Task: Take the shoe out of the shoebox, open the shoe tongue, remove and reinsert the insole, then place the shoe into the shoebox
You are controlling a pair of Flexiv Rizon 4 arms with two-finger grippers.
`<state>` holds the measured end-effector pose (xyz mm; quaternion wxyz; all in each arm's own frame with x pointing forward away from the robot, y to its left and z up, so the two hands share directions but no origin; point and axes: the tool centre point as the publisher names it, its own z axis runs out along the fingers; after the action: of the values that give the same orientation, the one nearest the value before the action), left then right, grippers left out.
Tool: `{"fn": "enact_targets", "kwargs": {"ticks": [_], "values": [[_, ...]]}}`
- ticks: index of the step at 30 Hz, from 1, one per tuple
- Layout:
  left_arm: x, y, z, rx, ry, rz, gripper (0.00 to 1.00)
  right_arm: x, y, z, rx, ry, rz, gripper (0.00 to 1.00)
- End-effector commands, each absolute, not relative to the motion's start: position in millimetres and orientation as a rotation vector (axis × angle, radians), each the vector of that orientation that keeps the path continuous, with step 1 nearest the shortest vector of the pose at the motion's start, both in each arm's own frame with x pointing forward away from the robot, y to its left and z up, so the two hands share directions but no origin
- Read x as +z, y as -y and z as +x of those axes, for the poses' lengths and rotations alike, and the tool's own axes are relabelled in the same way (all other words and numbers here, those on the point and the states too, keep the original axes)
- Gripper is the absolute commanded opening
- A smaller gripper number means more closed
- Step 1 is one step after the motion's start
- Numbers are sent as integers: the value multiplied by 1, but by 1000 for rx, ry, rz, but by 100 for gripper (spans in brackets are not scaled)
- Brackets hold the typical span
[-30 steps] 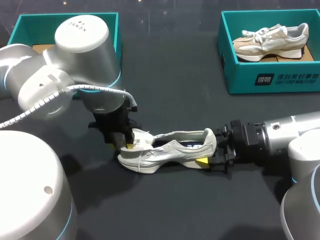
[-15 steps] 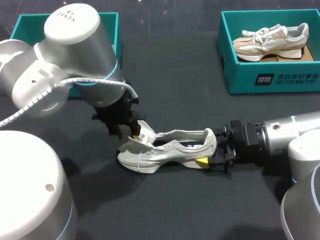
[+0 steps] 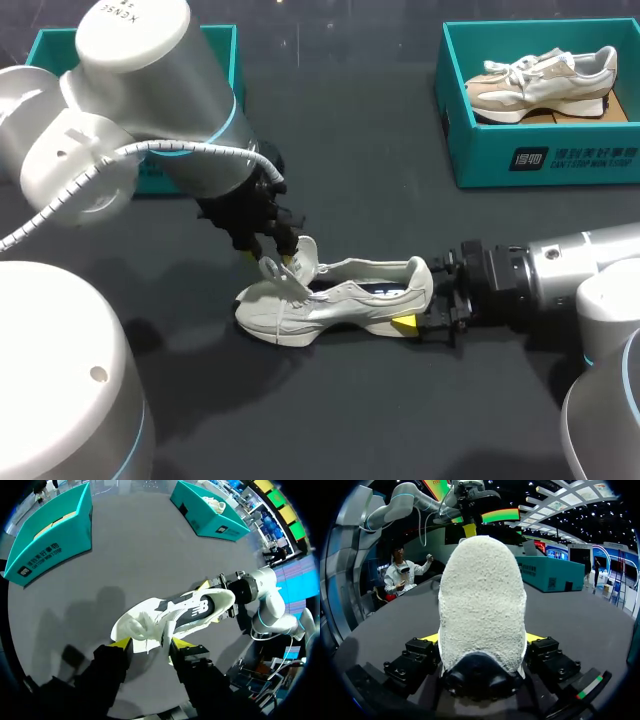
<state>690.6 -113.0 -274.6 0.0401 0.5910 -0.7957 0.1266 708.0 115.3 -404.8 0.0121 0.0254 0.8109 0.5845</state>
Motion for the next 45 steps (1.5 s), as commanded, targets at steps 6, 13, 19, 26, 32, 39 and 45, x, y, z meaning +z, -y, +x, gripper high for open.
{"fn": "enact_targets", "kwargs": {"ticks": [6,13,19,26,32,39,45], "values": [[-250,134,694,453,2497,1706,47,-404,-115,708,1817,-2532,80,0],[-235,149,696,502,2549,1489,46,-404,-115,708,1817,-2532,80,0],[-223,166,690,523,2632,1197,38,-404,-115,708,1817,-2532,80,0],[-217,186,689,508,2714,905,0,-404,-115,708,1817,-2532,80,0],[-213,204,689,477,2769,594,0,-404,-115,708,1817,-2532,80,0],[-215,225,685,297,2866,221,0,-404,-115,708,1817,-2532,80,0],[-215,225,685,297,2866,221,0,-404,-115,708,1817,-2532,80,0]]}}
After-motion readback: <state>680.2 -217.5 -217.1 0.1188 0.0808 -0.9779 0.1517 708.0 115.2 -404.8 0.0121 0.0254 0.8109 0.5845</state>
